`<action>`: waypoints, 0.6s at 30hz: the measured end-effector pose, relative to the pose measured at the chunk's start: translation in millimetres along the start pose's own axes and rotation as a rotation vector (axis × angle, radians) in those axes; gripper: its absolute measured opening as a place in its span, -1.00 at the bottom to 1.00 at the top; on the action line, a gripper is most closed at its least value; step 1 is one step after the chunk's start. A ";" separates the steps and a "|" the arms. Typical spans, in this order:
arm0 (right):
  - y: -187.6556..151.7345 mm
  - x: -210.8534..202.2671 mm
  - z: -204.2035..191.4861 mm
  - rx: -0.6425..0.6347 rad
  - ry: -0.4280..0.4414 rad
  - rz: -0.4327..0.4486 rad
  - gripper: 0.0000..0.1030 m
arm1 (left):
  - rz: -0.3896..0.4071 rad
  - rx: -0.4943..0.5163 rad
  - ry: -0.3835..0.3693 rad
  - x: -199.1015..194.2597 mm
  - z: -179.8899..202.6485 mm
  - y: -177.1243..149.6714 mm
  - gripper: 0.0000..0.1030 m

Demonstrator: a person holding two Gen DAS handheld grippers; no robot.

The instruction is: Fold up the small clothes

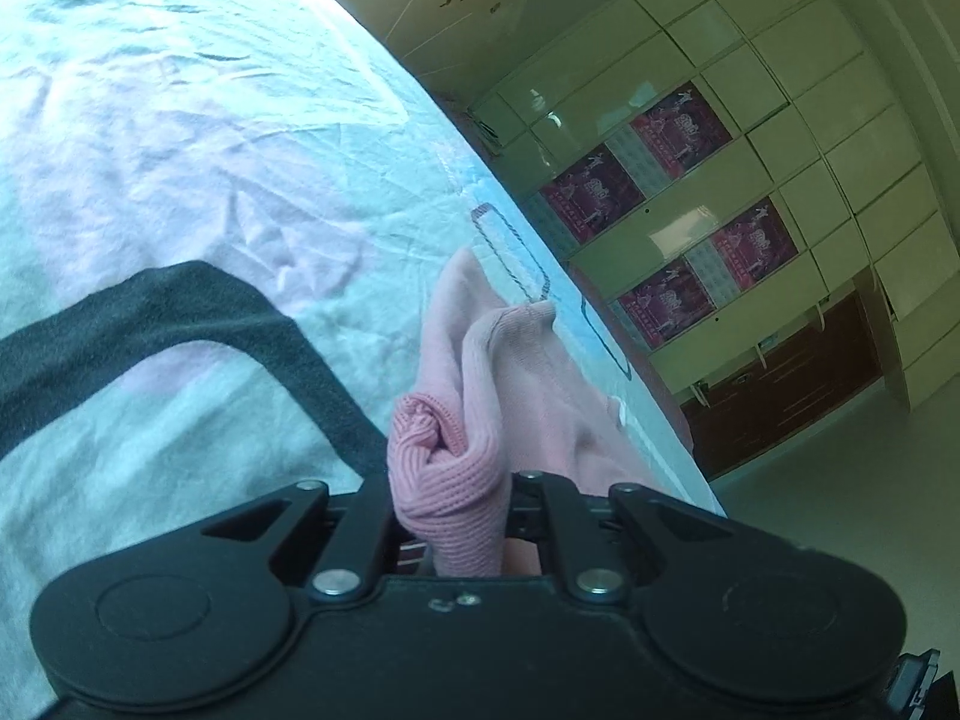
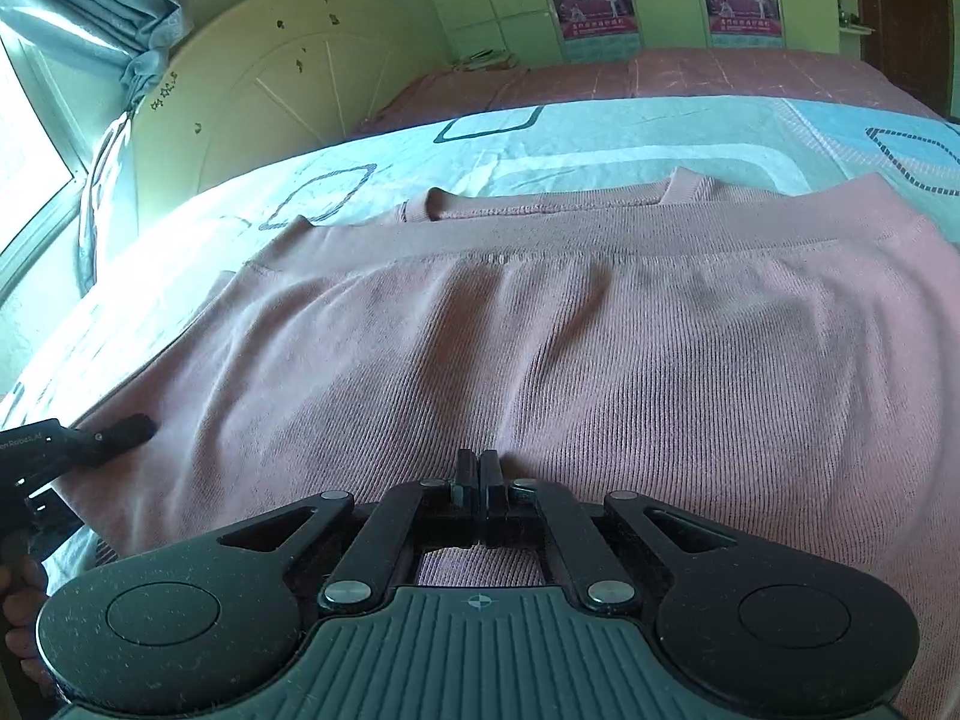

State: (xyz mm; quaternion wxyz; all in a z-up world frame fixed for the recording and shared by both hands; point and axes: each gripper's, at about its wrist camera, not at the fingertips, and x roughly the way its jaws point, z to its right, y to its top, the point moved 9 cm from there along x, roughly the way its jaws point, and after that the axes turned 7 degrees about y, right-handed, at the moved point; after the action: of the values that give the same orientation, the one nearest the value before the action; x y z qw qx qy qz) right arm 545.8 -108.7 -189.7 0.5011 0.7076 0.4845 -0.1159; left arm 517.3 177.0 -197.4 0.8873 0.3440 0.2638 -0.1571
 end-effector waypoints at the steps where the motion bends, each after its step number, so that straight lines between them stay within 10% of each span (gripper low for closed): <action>1: 0.7 -1.1 -0.5 -0.003 0.006 -0.004 -1.00 | 0.007 0.030 -0.003 -0.8 13.3 2.8 -0.86; 9: 29.9 -95.6 52.0 0.128 0.015 0.224 -1.00 | -0.013 0.300 -0.152 -13.6 161.8 -30.6 -0.86; 18: 26.9 -224.1 164.9 0.309 -0.065 0.379 -1.00 | -0.295 0.522 -0.249 37.0 300.6 -203.6 -0.77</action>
State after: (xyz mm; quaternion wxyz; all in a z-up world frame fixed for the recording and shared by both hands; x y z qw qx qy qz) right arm 507.5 -372.6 -105.7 0.4151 0.8499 0.3033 -0.1154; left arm 561.9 -180.4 -138.5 0.7622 0.4961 0.1512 -0.3874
